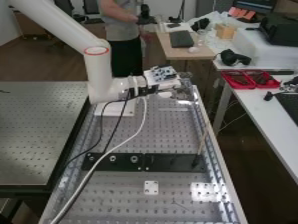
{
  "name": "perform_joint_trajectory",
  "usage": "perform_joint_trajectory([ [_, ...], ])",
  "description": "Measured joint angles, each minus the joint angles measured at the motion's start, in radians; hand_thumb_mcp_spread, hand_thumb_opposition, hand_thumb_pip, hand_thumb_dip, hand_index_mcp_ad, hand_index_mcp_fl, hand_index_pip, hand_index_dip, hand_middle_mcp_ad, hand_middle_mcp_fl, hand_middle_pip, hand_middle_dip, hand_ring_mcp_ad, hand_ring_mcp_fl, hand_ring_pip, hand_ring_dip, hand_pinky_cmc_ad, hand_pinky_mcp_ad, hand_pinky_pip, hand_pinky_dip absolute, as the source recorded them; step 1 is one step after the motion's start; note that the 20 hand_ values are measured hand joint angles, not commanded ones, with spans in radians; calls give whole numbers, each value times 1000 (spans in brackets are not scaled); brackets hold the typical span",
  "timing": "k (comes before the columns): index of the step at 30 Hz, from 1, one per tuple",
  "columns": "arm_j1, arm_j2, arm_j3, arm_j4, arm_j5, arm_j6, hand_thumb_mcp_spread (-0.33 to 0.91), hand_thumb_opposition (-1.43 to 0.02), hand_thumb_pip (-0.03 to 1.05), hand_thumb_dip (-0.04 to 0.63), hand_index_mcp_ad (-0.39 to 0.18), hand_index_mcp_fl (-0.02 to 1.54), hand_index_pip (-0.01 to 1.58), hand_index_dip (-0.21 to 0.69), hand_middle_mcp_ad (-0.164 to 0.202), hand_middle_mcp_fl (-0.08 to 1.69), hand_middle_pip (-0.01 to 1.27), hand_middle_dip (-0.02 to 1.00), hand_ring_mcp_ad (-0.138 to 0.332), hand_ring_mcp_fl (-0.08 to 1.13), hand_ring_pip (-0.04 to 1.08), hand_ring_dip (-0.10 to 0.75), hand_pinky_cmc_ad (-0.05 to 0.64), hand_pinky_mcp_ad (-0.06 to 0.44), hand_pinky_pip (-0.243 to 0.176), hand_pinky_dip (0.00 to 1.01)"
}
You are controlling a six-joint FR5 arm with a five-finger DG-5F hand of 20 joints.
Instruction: Grab the paper clip and place it in the clear container
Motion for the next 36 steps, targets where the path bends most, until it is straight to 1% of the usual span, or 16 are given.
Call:
perform_joint_trajectory([
  [1, 0, 4, -1, -3, 0, 2, 487, -836, 887, 330, -188, 24, 422, -188, 7, 480, 724, 567, 23, 220, 478, 393, 449, 248, 0, 368],
  [6, -7, 57, -27, 12, 5, 11, 469, -836, 887, 330, -188, 24, 422, -188, 7, 475, 698, 567, 24, 215, 475, 380, 443, 250, -12, 380],
  [7, -11, 81, -38, 18, 7, 13, 469, -820, 887, 330, -188, 23, 417, -188, 3, 480, 675, 567, 24, 213, 475, 380, 447, 250, -12, 380],
  [10, -19, 135, -61, 26, 11, 16, 456, -817, 887, 330, -188, 24, 389, -188, 3, 476, 651, 567, 26, 201, 473, 380, 412, 251, -19, 380],
  [13, -32, 198, -82, 16, 17, 13, 433, -817, 829, 333, -188, 24, 325, -188, 12, 452, 581, 567, 37, 176, 464, 380, 386, 246, -28, 396],
  [14, -36, 218, -87, 8, 18, 12, 421, -817, 822, 330, -188, 51, 300, -188, 14, 456, 550, 569, 37, 178, 454, 382, 379, 246, -26, 414],
  [16, -46, 256, -92, -15, 23, 9, 408, -820, 806, 330, -188, 103, 246, -188, 14, 452, 487, 569, 37, 166, 436, 382, 379, 246, -44, 410],
  [17, -53, 281, -94, -34, 26, 7, 410, -822, 785, 330, -188, 126, 215, -188, 26, 447, 443, 569, 40, 169, 419, 379, 379, 250, -44, 417],
  [18, -56, 292, -95, -42, 28, 5, 414, -813, 771, 330, -188, 138, 187, -188, 28, 450, 417, 569, 51, 150, 426, 382, 380, 246, -44, 426],
  [19, -66, 326, -98, -69, 35, -2, 396, -808, 766, 333, -188, 169, 169, -188, 30, 454, 389, 569, 54, 152, 405, 382, 386, 246, -44, 429],
  [21, -77, 355, -99, -94, 42, -10, 394, -808, 766, 333, -188, 208, 164, -188, 30, 442, 358, 569, 54, 152, 412, 382, 368, 246, -44, 435],
  [25, -113, 434, -102, -167, 80, -51, 394, -808, 749, 330, -188, 225, 127, -188, 26, 421, 316, 569, 56, 152, 394, 382, 365, 250, -44, 443],
  [27, -128, 454, -104, -192, 98, -70, 394, -808, 749, 333, -188, 236, 119, -188, 35, 424, 307, 569, 52, 152, 394, 382, 365, 246, -44, 443],
  [29, -144, 471, -105, -211, 115, -81, 394, -808, 749, 333, -188, 234, 119, -187, 37, 426, 305, 569, 56, 147, 391, 382, 365, 265, -44, 445],
  [34, -161, 479, -102, -233, 126, -65, 394, -808, 735, 330, -188, 257, 101, -188, 37, 424, 290, 569, 58, 145, 384, 382, 365, 265, -49, 449],
  [36, -163, 482, -101, -238, 130, -73, 394, -808, 735, 330, -188, 257, 101, -188, 37, 426, 290, 569, 58, 145, 384, 382, 365, 265, -49, 449],
])
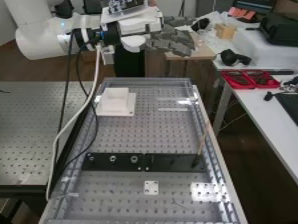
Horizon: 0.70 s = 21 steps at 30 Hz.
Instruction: Grab the paper clip and place it in the clear container
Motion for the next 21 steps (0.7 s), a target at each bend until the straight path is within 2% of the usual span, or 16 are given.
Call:
perform_joint_trajectory([
  [7, -8, 18, 5, -15, 5, -43, 394, -808, 733, 333, -188, 262, 101, -188, 37, 429, 278, 569, 58, 145, 382, 382, 365, 265, -49, 449],
  [21, -30, 60, -16, -2, 36, -73, 394, -808, 733, 333, -188, 257, 96, -187, 37, 429, 278, 569, 58, 145, 384, 382, 365, 265, -49, 449],
])
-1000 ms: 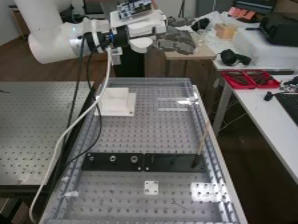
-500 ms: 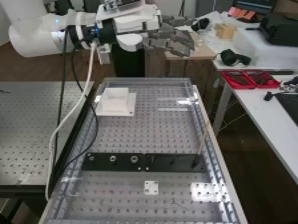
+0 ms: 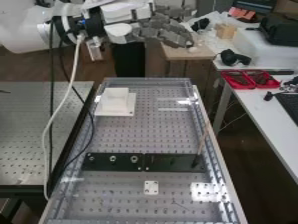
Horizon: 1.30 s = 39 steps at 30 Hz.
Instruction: Grab the paper clip and place it in the clear container
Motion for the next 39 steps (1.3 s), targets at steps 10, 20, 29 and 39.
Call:
perform_joint_trajectory([
  [10, -23, 45, -15, -8, 17, -38, 394, -808, 733, 333, -188, 257, 93, -187, 37, 429, 262, 569, 58, 145, 384, 382, 365, 265, -49, 449],
  [20, -36, 77, -26, -45, 9, -72, 393, -808, 733, 333, -188, 257, 96, -187, 37, 431, 175, 569, 65, 145, 325, 382, 365, 265, -49, 449],
  [29, -35, 75, -25, -89, -10, -76, 370, -808, 733, 333, -188, 257, 96, -187, 37, 349, 108, 543, 79, 134, 201, 379, 365, 265, -44, 452],
  [39, -35, 79, -34, -104, -17, -74, 363, -808, 719, 323, -188, 260, 96, -187, 37, 250, 110, 440, 82, 113, 126, 349, 365, 265, -44, 447],
])
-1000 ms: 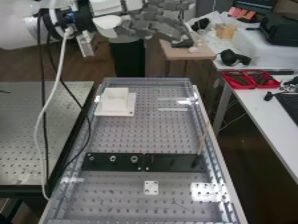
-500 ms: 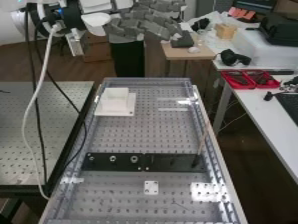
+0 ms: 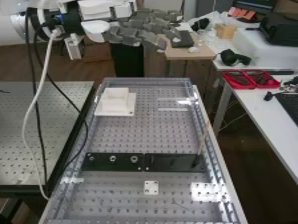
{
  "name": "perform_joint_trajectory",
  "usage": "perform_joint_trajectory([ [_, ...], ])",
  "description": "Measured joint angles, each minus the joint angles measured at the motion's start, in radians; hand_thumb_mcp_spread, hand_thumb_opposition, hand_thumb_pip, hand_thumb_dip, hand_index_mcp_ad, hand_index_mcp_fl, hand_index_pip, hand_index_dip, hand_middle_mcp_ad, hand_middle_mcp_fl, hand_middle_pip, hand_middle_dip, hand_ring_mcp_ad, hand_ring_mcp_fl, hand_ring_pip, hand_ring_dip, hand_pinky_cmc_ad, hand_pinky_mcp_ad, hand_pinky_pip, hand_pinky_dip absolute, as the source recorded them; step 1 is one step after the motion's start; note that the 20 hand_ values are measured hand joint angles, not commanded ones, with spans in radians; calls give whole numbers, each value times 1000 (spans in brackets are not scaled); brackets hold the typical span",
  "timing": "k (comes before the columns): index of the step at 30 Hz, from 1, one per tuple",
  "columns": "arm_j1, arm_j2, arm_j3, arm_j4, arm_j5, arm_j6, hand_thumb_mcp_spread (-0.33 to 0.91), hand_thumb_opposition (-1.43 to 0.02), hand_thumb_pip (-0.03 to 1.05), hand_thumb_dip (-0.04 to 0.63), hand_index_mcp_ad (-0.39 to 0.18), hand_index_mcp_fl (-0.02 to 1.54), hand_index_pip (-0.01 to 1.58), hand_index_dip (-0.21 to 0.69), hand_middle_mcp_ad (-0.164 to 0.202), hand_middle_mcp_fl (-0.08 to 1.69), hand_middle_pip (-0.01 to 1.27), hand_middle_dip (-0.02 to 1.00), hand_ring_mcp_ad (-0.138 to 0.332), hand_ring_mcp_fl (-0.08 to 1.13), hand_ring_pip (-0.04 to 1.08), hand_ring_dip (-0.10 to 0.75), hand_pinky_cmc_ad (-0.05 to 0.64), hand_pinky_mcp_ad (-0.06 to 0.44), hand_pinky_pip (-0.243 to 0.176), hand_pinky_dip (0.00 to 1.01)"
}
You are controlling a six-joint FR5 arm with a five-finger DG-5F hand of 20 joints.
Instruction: Grab the paper clip and place it in the clear container
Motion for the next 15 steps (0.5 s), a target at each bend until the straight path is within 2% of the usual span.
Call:
perform_joint_trajectory([
  [15, 5, 6, 2, -40, 6, -9, 363, -808, 700, 316, -185, 370, 91, -164, 37, 250, 108, 361, 82, 79, 99, 295, 365, 265, -42, 417],
])
